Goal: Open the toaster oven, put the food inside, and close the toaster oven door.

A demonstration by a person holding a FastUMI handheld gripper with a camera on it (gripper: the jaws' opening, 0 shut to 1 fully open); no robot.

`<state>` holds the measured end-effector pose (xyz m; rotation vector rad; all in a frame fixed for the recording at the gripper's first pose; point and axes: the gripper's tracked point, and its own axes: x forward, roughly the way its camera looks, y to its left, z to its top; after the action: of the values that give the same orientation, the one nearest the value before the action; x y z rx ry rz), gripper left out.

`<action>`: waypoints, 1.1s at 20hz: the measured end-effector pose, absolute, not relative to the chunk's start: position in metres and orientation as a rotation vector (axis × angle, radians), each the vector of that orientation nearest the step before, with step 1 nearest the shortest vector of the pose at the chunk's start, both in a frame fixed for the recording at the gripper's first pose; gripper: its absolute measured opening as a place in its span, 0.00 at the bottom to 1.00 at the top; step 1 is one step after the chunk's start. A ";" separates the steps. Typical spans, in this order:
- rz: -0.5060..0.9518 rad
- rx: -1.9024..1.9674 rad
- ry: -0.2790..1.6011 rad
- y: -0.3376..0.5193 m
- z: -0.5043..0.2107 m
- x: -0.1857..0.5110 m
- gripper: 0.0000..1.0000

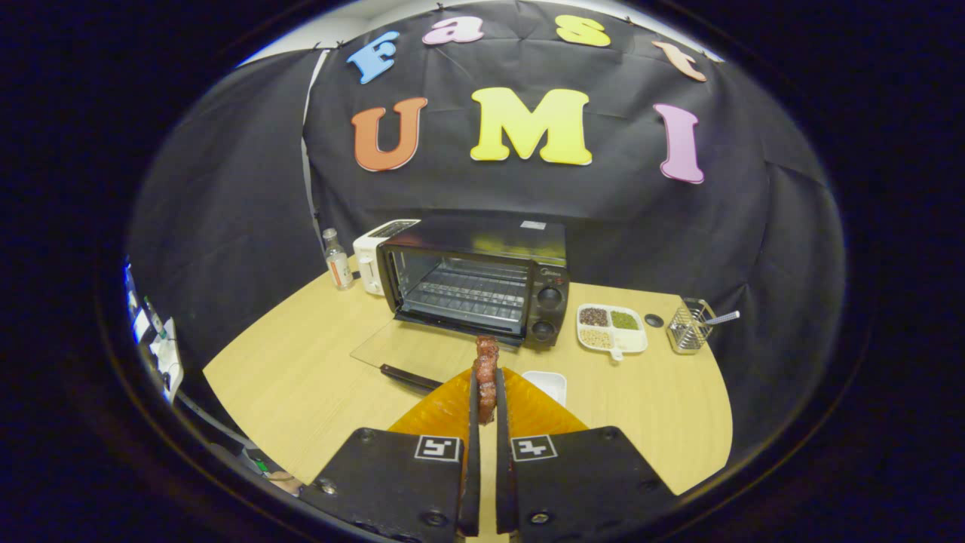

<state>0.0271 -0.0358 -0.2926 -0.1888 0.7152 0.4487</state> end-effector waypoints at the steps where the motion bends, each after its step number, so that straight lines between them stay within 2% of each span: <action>1: 0.454 -0.198 0.716 -0.026 -0.299 0.026 0.12; 10: 0.468 -0.161 0.756 0.051 -0.348 0.034 0.12; 22: 0.419 0.318 0.721 0.092 -0.377 0.086 0.12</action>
<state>0.0856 0.0920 -0.3773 0.3177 0.7210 0.4190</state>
